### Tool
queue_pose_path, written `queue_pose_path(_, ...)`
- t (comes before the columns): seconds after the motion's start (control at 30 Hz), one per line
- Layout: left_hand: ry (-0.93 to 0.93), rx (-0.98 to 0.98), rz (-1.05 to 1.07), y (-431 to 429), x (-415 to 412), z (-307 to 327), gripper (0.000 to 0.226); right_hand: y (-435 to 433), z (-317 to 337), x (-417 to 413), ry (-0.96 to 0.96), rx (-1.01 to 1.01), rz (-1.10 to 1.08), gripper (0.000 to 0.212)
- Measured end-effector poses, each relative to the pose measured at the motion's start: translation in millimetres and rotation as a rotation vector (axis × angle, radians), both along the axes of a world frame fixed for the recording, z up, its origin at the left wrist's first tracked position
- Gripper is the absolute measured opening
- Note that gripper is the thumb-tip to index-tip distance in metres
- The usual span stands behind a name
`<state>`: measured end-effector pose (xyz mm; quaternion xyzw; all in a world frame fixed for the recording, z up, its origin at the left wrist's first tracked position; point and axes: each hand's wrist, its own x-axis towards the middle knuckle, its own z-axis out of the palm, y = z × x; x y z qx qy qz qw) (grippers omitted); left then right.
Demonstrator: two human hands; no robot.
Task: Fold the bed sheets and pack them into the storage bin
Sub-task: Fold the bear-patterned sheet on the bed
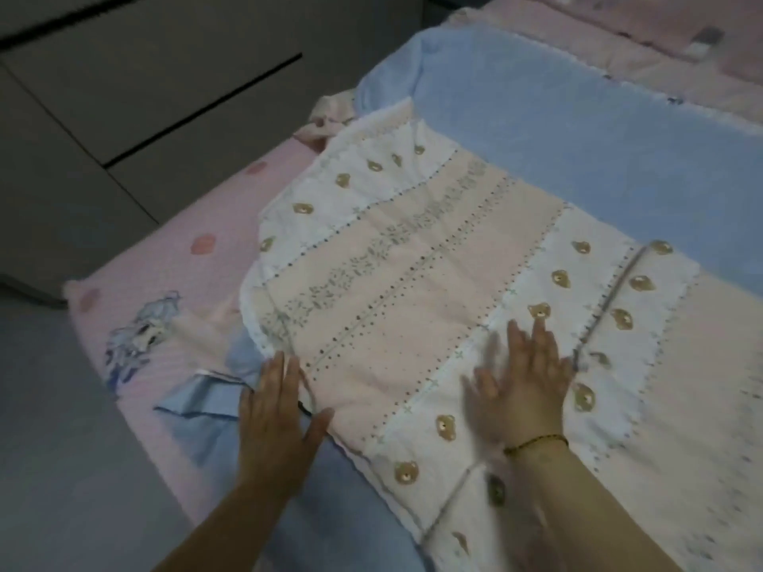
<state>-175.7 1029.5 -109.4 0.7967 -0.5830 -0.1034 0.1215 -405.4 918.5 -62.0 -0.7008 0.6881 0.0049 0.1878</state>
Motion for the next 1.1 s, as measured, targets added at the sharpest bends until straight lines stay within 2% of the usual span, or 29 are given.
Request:
queue_pose_path(0.07, -0.017, -0.036, -0.039, 1, 53, -7, 0.075, -6, -1, 85, -0.098, 0.038, 0.186, 0.094)
queue_pose_path(0.17, -0.012, -0.164, -0.116, 4, 108, -13, 0.067, -8, -2, 196, -0.233, 0.143, 0.371, 0.104)
queue_pose_path(0.23, 0.018, -0.206, -0.131, -3, 140, -13, 0.068, -14, -3, 252, -0.174, 0.169, 0.439, 0.112)
queue_pose_path(0.3, 0.055, -0.178, -0.157, -14, 161, -11, 0.082, -22, -5, 277, -0.098, 0.220, 0.447, 0.106)
queue_pose_path(0.37, 0.104, -0.104, -0.170, -21, 176, -13, 0.084, -29, -8, 286, -0.074, 0.246, 0.405, 0.097)
queue_pose_path(0.43, 0.147, -0.074, -0.164, -21, 183, -19, 0.076, -32, -12, 284, -0.136, 0.212, 0.391, 0.087)
queue_pose_path(0.53, 0.237, -0.067, -0.099, -23, 179, -21, 0.069, -38, -14, 272, -0.418, 0.176, 0.272, 0.061)
queue_pose_path(0.57, 0.307, -0.051, -0.100, -26, 178, -19, 0.072, -40, -13, 267, -0.517, 0.149, 0.172, 0.052)
queue_pose_path(0.63, 0.392, 0.022, -0.122, -32, 176, -8, 0.094, -45, -11, 257, -0.670, 0.043, -0.060, 0.041)
queue_pose_path(0.7, 0.661, 0.237, -0.071, -46, 174, 14, 0.112, -46, -7, 251, -0.745, -0.046, -0.218, 0.037)
queue_pose_path(0.77, 0.919, 0.211, 0.116, -67, 169, 21, 0.113, -43, -1, 248, -0.783, -0.059, -0.254, 0.040)
queue_pose_path(0.8, 0.948, 0.178, 0.207, -79, 165, 23, 0.104, -41, 2, 245, -0.793, -0.052, -0.252, 0.041)
queue_pose_path(0.83, 0.885, 0.177, 0.244, -89, 160, 26, 0.097, -39, 4, 244, -0.801, -0.054, -0.248, 0.041)
queue_pose_path(0.9, 0.642, 0.214, 0.173, -104, 147, 29, 0.086, -39, 9, 240, -0.802, -0.087, -0.261, 0.039)
queue_pose_path(0.97, 0.432, 0.213, 0.124, -109, 143, 29, 0.058, -41, 14, 235, -0.814, -0.127, -0.308, 0.050)
queue_pose_path(1.03, 0.349, 0.177, 0.145, -107, 150, 31, 0.036, -42, 21, 230, -0.847, -0.154, -0.329, 0.050)
queue_pose_path(1.1, 0.352, 0.162, 0.163, -106, 166, 36, 0.035, -42, 27, 227, -0.883, -0.187, -0.343, 0.050)
